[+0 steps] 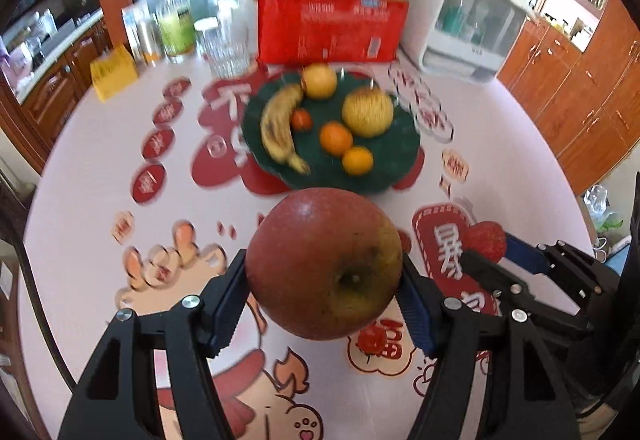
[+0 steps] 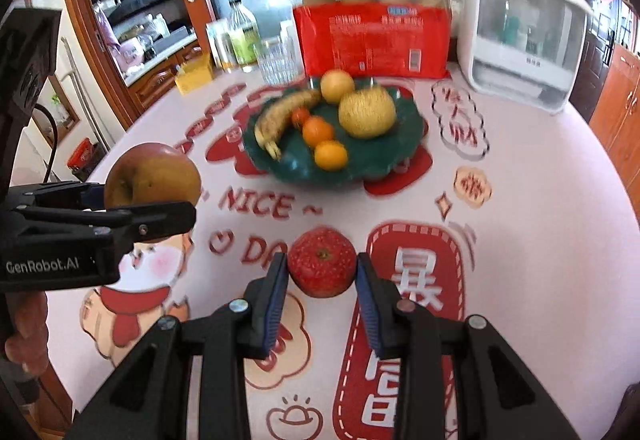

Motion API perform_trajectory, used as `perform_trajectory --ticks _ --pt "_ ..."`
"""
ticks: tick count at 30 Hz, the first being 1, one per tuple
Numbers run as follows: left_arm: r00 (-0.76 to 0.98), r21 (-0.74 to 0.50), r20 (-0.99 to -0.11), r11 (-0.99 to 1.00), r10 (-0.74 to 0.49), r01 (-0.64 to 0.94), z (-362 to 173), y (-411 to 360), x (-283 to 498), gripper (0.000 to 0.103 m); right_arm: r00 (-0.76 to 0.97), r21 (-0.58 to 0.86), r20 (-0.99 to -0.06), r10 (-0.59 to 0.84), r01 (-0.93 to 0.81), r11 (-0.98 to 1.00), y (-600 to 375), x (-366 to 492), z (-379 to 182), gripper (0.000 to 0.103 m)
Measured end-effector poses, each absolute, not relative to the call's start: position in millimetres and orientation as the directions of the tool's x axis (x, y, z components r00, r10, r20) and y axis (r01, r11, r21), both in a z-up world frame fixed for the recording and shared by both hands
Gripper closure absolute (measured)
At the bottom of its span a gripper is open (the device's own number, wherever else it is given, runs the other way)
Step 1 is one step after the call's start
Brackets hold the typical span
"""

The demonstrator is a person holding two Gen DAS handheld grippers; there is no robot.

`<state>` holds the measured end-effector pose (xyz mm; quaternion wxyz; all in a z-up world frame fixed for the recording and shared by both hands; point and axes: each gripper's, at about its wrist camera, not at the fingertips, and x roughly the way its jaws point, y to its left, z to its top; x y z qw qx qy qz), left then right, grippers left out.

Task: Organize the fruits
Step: 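Carry apple and small red fruit onto the green plate and open both tools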

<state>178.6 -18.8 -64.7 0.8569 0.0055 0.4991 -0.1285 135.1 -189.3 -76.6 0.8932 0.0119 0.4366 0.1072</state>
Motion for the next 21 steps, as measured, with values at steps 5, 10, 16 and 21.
perform_trajectory --ticks 5,10,16,21 --pt "0.520 -0.110 -0.826 0.966 -0.219 0.233 -14.9 -13.0 189.3 0.036 0.636 0.141 -0.735 0.233 -0.192 0.971 -195.2 146.9 -28.6 0.069" --pt "0.580 -0.068 -0.788 0.965 -0.208 0.253 32.1 -15.0 202.7 0.036 0.683 0.118 -0.691 0.238 -0.218 0.969 -197.7 159.5 27.7 0.069" --pt "0.636 -0.023 -0.746 0.962 -0.198 0.272 79.6 -23.3 225.3 0.036 0.725 0.096 -0.647 0.235 -0.227 0.969 -203.2 184.6 88.0 0.069" --pt "0.672 0.033 -0.722 0.961 -0.166 0.273 102.7 -36.8 252.5 0.036 0.753 0.071 -0.626 0.203 -0.204 0.976 -209.3 212.4 118.4 0.069"
